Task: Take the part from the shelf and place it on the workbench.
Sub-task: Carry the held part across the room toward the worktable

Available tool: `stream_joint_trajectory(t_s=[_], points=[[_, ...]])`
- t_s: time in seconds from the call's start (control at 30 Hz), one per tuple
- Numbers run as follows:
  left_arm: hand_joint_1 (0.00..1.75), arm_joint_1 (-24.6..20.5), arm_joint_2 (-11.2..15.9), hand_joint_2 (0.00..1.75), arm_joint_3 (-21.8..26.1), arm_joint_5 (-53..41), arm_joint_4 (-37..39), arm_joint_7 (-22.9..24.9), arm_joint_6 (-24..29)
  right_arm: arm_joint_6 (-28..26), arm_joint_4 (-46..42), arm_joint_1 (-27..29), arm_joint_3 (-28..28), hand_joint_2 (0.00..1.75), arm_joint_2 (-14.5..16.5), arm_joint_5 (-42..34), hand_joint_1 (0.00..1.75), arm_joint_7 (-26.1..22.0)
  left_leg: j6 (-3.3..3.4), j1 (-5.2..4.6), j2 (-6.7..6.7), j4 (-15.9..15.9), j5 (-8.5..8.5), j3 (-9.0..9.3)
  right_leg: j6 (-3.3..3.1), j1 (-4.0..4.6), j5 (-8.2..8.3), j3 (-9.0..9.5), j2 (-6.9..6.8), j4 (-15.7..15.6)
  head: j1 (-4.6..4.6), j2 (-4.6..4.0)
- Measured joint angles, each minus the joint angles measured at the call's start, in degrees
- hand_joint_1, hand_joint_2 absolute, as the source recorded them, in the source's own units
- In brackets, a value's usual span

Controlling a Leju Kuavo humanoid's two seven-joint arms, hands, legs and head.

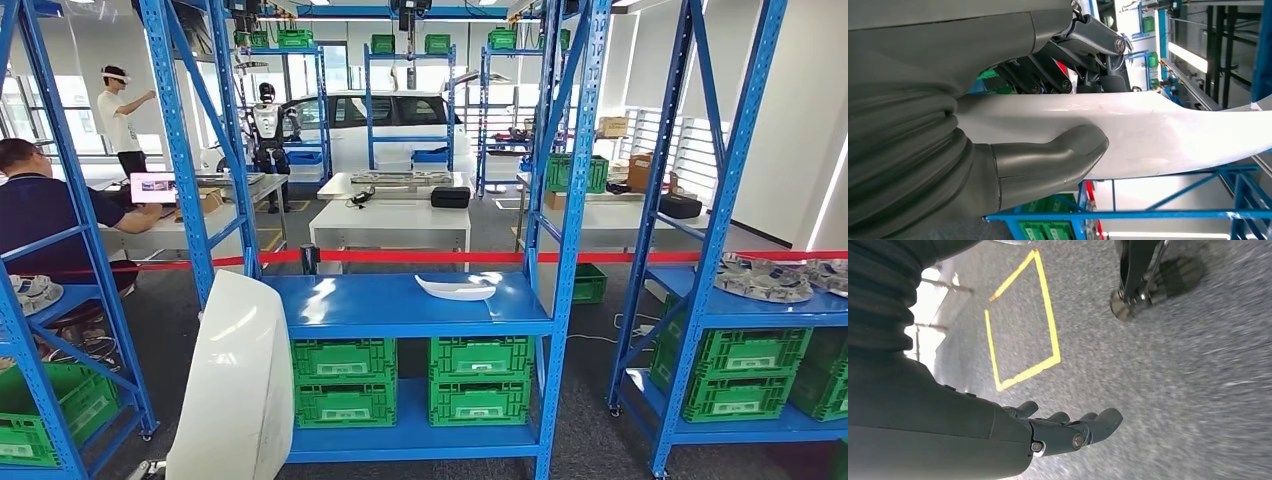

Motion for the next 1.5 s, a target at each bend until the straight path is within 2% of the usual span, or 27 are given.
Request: stream_joint_trajectory(t_s=[0.07, 0.13, 0.17, 0.27, 0.3, 0.33, 0.4, 0.47, 0.5, 0.57, 0.63, 0.67, 0.73, 0.8, 0.83, 0.9, 0.93, 0.97, 1.03, 1.07, 1.17, 1.23, 1.3, 1.33, 1.37, 1.43, 1.5], points=[[1.75, 0.25, 0.45, 1.75, 1.42, 0.58, -0.32, -0.53, -1.29, -0.13, 0.0, 0.01, -0.43, 1.75, 0.02, -0.2, 0.0, 0.78, -0.71, -0.05, 0.1, 0.25, 0.84, -0.61, -0.62, 0.26, -1.22, 1.64, 0.2, -3.37, -0.05, 0.0], [1.75, 0.23, 0.85, 1.75, 2.38, 0.86, -0.23, -0.53, -2.02, 0.04, 0.01, -0.02, -0.79, 1.75, 0.21, -0.31, 0.0, 0.88, -1.48, 0.09, 0.01, 0.18, 1.3, -0.88, -1.45, 0.21, -0.43, 0.93, 0.11, -3.6, -0.09, 0.0], [1.75, 0.25, 1.01, 1.75, 2.81, 1.07, -0.15, -0.43, -2.29, 0.32, 0.01, -0.09, -0.92, 1.75, 0.37, -0.23, 0.0, 0.74, -1.85, 0.16, -0.09, 0.73, 0.43, -1.25, -1.99, 0.16, 0.15, 0.46, -0.02, -3.67, -0.13, 0.0], [1.75, 0.43, 1.39, 1.75, 4.08, 2.11, 0.29, 0.03, -3.03, 0.96, 0.02, -0.41, -1.0, 1.75, 1.02, 0.28, 0.0, -0.38, -2.74, 0.37, -0.29, 8.57, -7.14, -3.61, -2.94, 0.06, 2.11, -1.7, -0.26, -3.8, -0.25, 0.0], [1.75, 0.64, 1.44, 1.75, 4.52, 2.46, 0.46, 0.12, -3.24, 1.05, 0.02, -0.49, -1.0, 1.75, 1.24, 0.39, 0.0, -0.78, -2.91, 0.4, -0.3, 12.21, -9.19, -4.26, -2.97, 0.11, 2.85, -2.58, -0.26, -3.77, -0.27, 0.0], [1.75, 0.87, 1.45, 1.75, 4.88, 2.68, 0.64, 0.18, -3.36, 1.14, 0.02, -0.54, -1.0, 1.75, 1.5, 0.49, 0.0, -1.02, -2.99, 0.41, -0.31, 14.89, -9.91, -4.38, -2.95, 0.16, 3.6, -3.5, -0.28, -3.72, -0.3, 0.0], [1.75, 1.22, 1.52, 1.75, 5.4, 2.89, 0.96, 0.25, -3.56, 1.28, 0.02, -0.62, -1.0, 1.75, 1.9, 0.55, 0.0, -1.21, -2.81, 0.39, -0.33, 14.87, -7.81, -1.92, -2.79, 0.24, 5.07, -5.35, -0.35, -3.62, -0.33, 0.0], [1.75, 1.25, 1.58, 1.75, 5.79, 2.94, 1.08, 0.32, -3.59, 1.34, 0.02, -0.76, -1.0, 1.75, 2.22, 0.57, 0.0, -1.25, -2.17, 0.23, -0.4, 7.66, -5.81, 4.27, -2.53, 0.31, 6.39, -6.81, -0.38, -3.52, -0.35, 0.0], [1.75, 1.2, 1.63, 1.75, 6.0, 3.0, 1.07, 0.39, -3.65, 1.4, 0.02, -0.83, -1.0, 1.75, 2.34, 0.59, 0.0, -1.35, -1.81, 0.06, -0.44, 3.0, -6.14, 7.68, -2.32, 0.35, 6.99, -7.26, -0.38, -3.49, -0.35, 0.0], [1.75, 1.21, 1.85, 1.75, 6.39, 3.45, 1.14, 0.77, -4.05, 1.67, 0.02, -0.91, -1.0, 1.75, 2.48, 0.71, 0.0, -1.8, -1.21, -0.34, -0.48, -2.65, -7.38, 11.24, -1.77, 0.32, 8.23, -7.58, -0.4, -3.71, -0.31, 0.0], [1.75, 1.46, 2.47, 1.75, 6.74, 4.4, 1.47, 1.17, -4.82, 1.96, 0.02, -0.86, -1.02, 1.75, 2.51, 0.65, 0.0, -2.45, -0.53, -0.37, -0.34, -3.45, -6.69, 10.74, -1.07, 0.21, 9.21, -7.74, -0.35, -4.05, -0.29, -0.01], [1.75, 1.61, 2.9, 1.75, 6.92, 4.86, 1.7, 1.27, -5.21, 2.08, 0.02, -0.83, -1.03, 1.75, 2.52, 0.6, 0.0, -2.67, -0.05, -0.26, -0.21, -3.53, -6.07, 10.23, -0.74, 0.18, 8.51, -8.08, -0.25, -3.61, -0.31, -0.01], [1.75, 2.0, 3.53, 1.75, 7.27, 5.44, 2.17, 1.22, -5.84, 2.39, 0.02, -0.75, -1.05, 1.75, 2.63, 0.76, 0.0, -2.59, 0.78, 0.01, 0.06, -3.54, -4.57, 8.68, -0.23, 0.06, 3.57, -9.46, -0.04, 0.42, -0.18, -0.01], [1.75, 2.34, 3.79, 1.75, 7.45, 5.63, 2.73, 1.13, -6.17, 2.71, 0.02, -0.73, -1.05, 1.75, 2.75, 1.12, 0.0, -2.01, 1.07, -0.01, 0.09, -3.21, -3.07, 6.71, 0.19, -0.08, -2.23, -11.09, 0.04, 7.86, -0.05, 0.0], [1.75, 2.5, 3.81, 1.75, 7.46, 5.65, 3.03, 1.08, -6.24, 2.79, 0.02, -0.74, -1.05, 1.75, 2.77, 1.19, 0.0, -1.82, 1.01, -0.01, 0.09, -2.94, -2.32, 5.61, 0.38, -0.14, -3.2, -11.39, 0.04, 11.1, -0.04, 0.0], [1.75, 3.01, 3.82, 1.75, 7.46, 5.59, 3.65, 0.89, -6.25, 2.95, 0.02, -0.75, -1.05, 1.75, 2.78, 0.9, 0.0, -1.98, 0.73, 0.07, 0.1, -2.05, -0.95, 3.04, 0.65, -0.26, -1.15, -9.79, 0.03, 13.15, 0.0, 0.0], [1.75, 3.38, 3.82, 1.75, 7.48, 5.52, 3.86, 0.77, -6.18, 2.99, 0.02, -0.76, -1.05, 1.75, 2.78, 0.68, 0.0, -2.29, 0.49, 0.14, 0.1, -1.42, -0.42, 1.72, 0.73, -0.34, 0.54, -7.56, 0.03, 11.26, 0.02, 0.0], [1.75, 3.84, 3.86, 1.75, 7.52, 5.45, 3.98, 0.64, -6.1, 3.05, 0.02, -0.78, -1.05, 1.75, 2.78, 0.5, 0.0, -2.66, 0.2, 0.17, 0.12, -0.68, 0.0, 0.49, 0.76, -0.43, 0.95, -4.55, 0.05, 7.67, 0.04, 0.0], [1.75, 4.77, 3.98, 1.75, 7.68, 5.4, 4.03, 0.53, -6.01, 3.17, 0.02, -0.81, -1.05, 1.75, 2.79, 0.45, 0.0, -3.07, -0.49, 0.15, 0.23, 0.59, 0.69, -1.12, 0.32, -0.3, -0.88, 0.73, 0.18, -0.04, 0.01, 0.0], [1.75, 5.13, 4.02, 1.75, 7.74, 5.55, 4.06, 0.56, -6.05, 3.21, 0.02, -0.79, -1.05, 1.75, 2.84, 0.49, 0.0, -3.13, -0.86, 0.13, 0.28, 0.85, 1.09, -1.44, -0.04, -0.13, -2.05, 1.95, 0.24, -2.26, -0.02, 0.0], [1.75, 5.94, 3.83, 1.75, 7.71, 6.4, 4.5, 0.44, -6.41, 3.26, 0.07, -0.63, -1.06, 1.75, 3.24, 0.51, 0.0, -3.3, -1.96, 0.41, 0.18, 0.68, 1.79, -1.98, -1.51, 0.03, -1.27, 1.34, 0.08, -3.24, -0.07, -0.01], [1.75, 6.92, 3.49, 1.75, 7.76, 6.27, 4.62, -1.07, -6.48, 3.32, 0.11, -0.58, -1.07, 1.75, 3.54, 0.55, 0.0, -3.85, -2.6, 0.61, -0.06, 3.27, -1.73, -3.15, -2.41, -0.18, 0.09, 0.15, -0.1, -3.67, -0.16, -0.01], [1.75, 8.36, 2.38, 1.75, 8.02, 5.64, 4.15, -2.94, -6.38, 3.75, 0.11, -0.4, -1.06, 1.75, 3.68, 1.18, 0.0, -4.5, -3.09, 0.69, -0.2, 9.56, -6.95, -4.58, -2.68, -0.18, 1.34, -1.22, -0.15, -3.71, -0.3, 0.0], [1.75, 9.27, 1.57, 1.75, 8.14, 5.25, 3.78, -3.46, -6.1, 4.21, 0.12, -0.21, -1.01, 1.75, 3.76, 1.78, 0.0, -4.85, -3.26, 0.71, -0.21, 12.81, -8.2, -5.06, -2.65, -0.17, 1.91, -1.92, -0.21, -3.68, -0.34, 0.0], [1.75, 10.29, 0.73, 1.75, 8.23, 4.93, 3.36, -3.69, -5.67, 4.77, 0.13, 0.0, -0.89, 1.75, 3.8, 2.44, 0.0, -5.19, -3.34, 0.71, -0.22, 15.06, -8.16, -5.02, -2.59, -0.17, 2.46, -2.61, -0.29, -3.64, -0.35, 0.0], [1.75, 12.32, -0.58, 1.75, 8.34, 4.91, 2.41, -3.79, -4.57, 5.61, 0.13, 0.43, -0.55, 1.75, 3.82, 3.38, 0.0, -5.74, -3.24, 0.73, -0.14, 14.03, -5.54, -2.2, -2.34, -0.17, 3.45, -3.91, -0.59, -3.54, -0.39, 0.0], [1.75, 14.33, -1.64, 1.75, 8.87, 6.05, 0.84, -3.86, -3.99, 5.61, 0.12, 0.77, -0.33, 1.75, 3.8, 3.43, 0.0, -5.65, -2.91, 0.53, 1.28, 6.08, -4.56, 4.13, -1.96, -0.07, 4.18, -4.6, -1.0, -3.33, -0.46, 0.0]])
